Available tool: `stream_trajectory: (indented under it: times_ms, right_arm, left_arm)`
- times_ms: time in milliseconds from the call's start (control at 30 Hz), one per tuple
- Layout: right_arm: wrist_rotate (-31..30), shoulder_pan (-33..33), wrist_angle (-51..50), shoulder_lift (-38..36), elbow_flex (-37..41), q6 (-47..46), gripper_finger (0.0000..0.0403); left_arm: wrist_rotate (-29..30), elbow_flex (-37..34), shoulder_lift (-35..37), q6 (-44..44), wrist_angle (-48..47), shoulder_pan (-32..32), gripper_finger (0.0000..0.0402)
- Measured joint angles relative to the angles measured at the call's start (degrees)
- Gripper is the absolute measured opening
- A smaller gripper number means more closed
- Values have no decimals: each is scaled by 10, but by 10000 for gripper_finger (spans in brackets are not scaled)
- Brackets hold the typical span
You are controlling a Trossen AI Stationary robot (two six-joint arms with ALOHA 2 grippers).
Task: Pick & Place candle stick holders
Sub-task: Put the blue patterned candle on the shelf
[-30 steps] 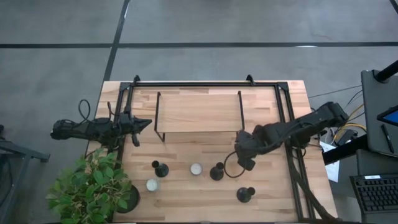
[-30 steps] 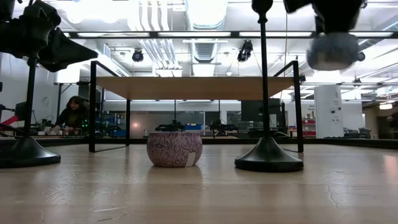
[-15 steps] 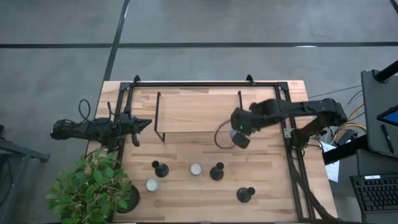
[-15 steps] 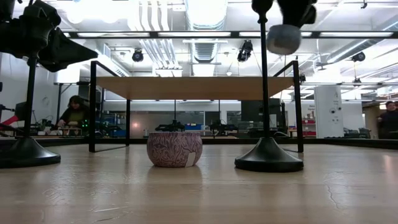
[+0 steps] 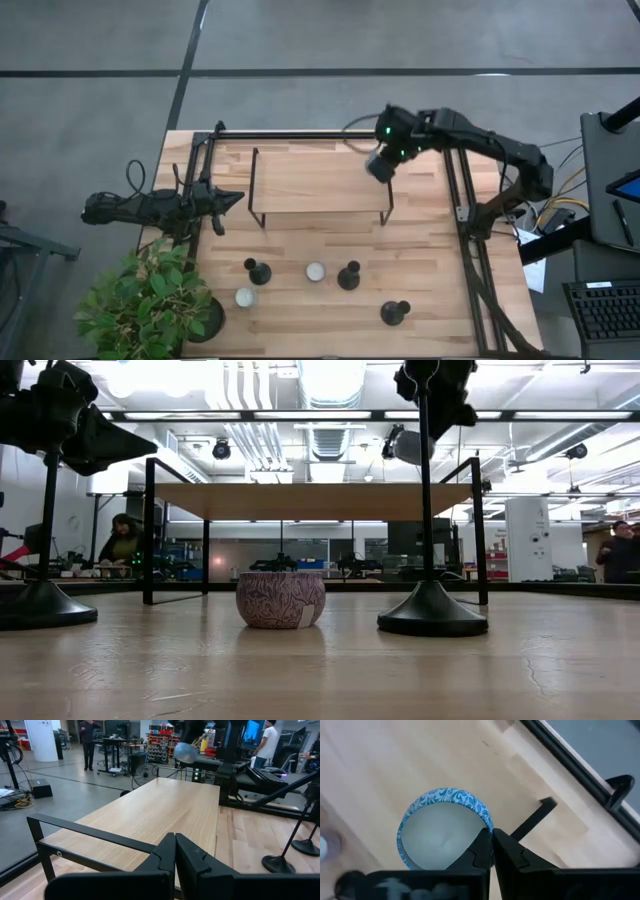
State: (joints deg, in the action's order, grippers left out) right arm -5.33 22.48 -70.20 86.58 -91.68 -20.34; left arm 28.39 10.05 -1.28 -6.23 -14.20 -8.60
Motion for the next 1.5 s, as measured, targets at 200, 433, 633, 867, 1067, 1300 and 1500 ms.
stream_trajectory:
  times_ms: [200, 433, 633, 867, 1067, 1300, 1500]
  right_arm:
    - [34, 62, 5, 42, 0, 4, 8]
    - [41, 70, -37, 119, -59, 26, 8]
    - [36, 77, -91, 176, -136, 32, 8]
    - [-8, 80, -138, 203, -178, 30, 8]
    - [-7, 79, -136, 200, -155, 28, 8]
    - [-7, 79, -130, 201, -133, 38, 8]
    - [-7, 79, -129, 200, -132, 42, 8]
  left_arm:
    - [0, 0, 0, 0, 0, 0, 7]
    - [0, 0, 0, 0, 0, 0, 7]
    - [0, 0, 0, 0, 0, 0, 7]
    - [0, 0, 0, 0, 0, 0, 7]
    - [0, 0, 0, 0, 0, 0, 7]
    - [0, 0, 0, 0, 0, 0, 7]
    - [0, 0, 0, 0, 0, 0, 7]
